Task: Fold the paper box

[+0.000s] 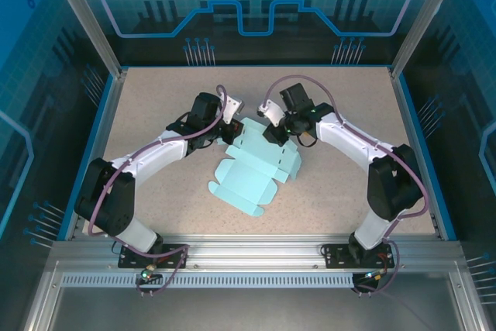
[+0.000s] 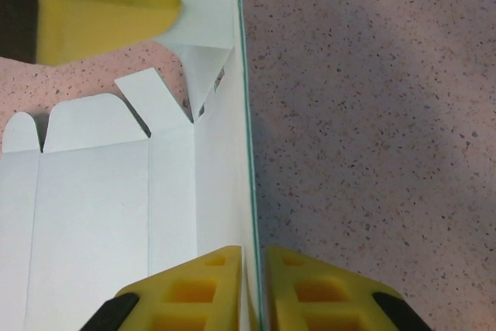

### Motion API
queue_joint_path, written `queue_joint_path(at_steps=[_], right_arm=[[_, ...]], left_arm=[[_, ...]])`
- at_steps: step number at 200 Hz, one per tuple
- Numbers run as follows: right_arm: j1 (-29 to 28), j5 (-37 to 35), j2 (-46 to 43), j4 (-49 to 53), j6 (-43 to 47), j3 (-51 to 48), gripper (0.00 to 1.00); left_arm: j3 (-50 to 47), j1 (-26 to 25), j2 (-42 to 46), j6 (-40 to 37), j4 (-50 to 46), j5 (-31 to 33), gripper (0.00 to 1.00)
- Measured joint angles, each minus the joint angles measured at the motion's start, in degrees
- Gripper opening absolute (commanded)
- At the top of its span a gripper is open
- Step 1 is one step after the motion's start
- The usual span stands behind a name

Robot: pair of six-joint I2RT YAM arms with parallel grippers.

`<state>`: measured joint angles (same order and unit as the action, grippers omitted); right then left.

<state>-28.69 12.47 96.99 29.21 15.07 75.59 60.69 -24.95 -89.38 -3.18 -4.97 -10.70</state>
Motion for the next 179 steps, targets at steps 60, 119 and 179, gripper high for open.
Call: queue_joint_path(at_steps=[60,119,179], right_arm=[[0.3,-0.4,-2.0,0.4,0.4,-0.1,0.27],[0.3,-1.6,-2.2,1.3,0.9,-0.1,0.16],[0.3,-0.6,-2.2,1.5,1.4,-0.1,0.0]], left_arm=[[0.0,0.0,0.0,0.0,-0.8,0.0,0.06],[0.0,0.0,0.0,0.0,-0.9,0.0,0.06],[0.0,0.0,0.0,0.0,-0.8,0.4,0.07]])
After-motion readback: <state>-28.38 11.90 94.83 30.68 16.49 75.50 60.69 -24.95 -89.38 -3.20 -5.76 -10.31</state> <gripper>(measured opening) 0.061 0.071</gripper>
